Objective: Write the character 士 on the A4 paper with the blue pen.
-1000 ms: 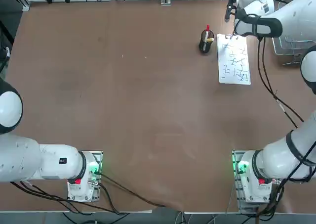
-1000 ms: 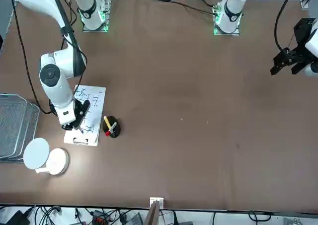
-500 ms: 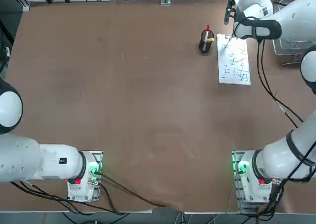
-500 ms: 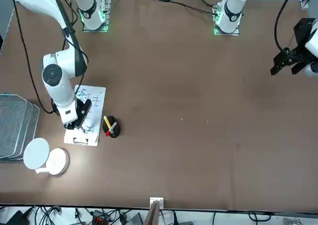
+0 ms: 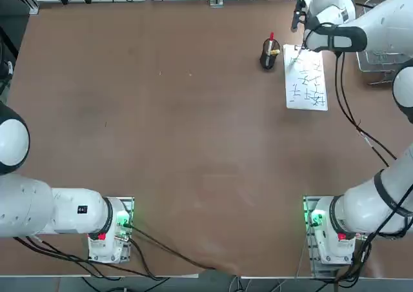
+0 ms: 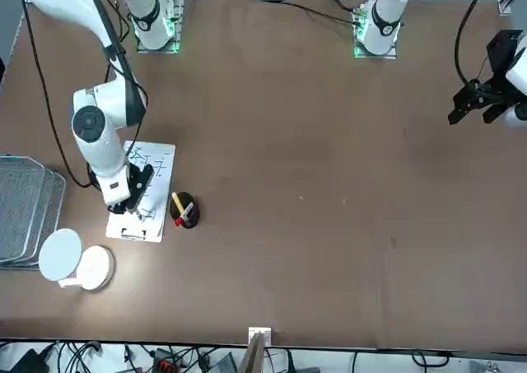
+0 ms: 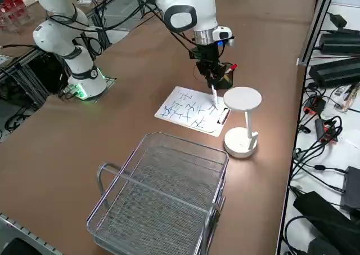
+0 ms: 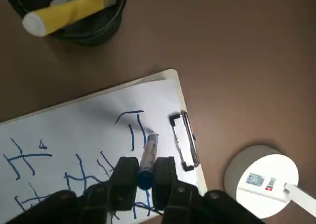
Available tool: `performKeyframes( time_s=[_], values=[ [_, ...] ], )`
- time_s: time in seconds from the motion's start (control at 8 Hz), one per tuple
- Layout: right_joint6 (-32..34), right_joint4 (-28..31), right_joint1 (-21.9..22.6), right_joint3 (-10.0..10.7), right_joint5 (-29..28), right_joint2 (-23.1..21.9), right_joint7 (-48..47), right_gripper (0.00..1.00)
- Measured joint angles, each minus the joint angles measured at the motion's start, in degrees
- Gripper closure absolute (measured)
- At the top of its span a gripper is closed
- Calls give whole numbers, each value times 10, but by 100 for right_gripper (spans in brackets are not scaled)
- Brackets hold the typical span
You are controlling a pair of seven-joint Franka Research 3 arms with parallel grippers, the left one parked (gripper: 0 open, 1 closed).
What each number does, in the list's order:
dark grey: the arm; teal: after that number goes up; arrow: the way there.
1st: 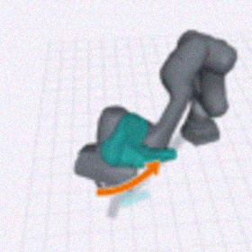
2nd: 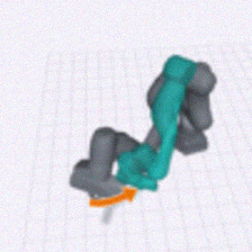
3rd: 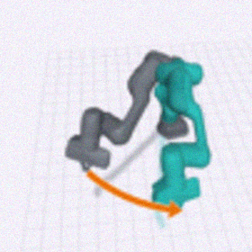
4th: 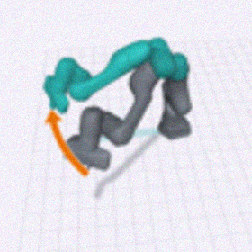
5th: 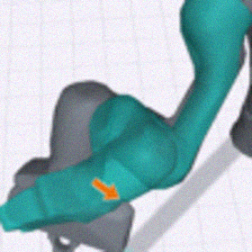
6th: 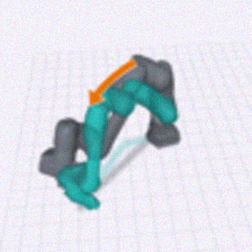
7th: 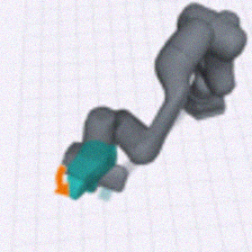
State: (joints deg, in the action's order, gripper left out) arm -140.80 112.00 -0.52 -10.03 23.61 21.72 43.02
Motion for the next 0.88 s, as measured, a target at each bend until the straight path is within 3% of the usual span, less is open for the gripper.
performKeyframes(
  time_s=[0.38, 0.88],
  values=[
    [35, 2, 0, -14, 0, -9, -14, 81],
    [41, 18, 0, -17, 7, -20, -16, 81]
  ],
)
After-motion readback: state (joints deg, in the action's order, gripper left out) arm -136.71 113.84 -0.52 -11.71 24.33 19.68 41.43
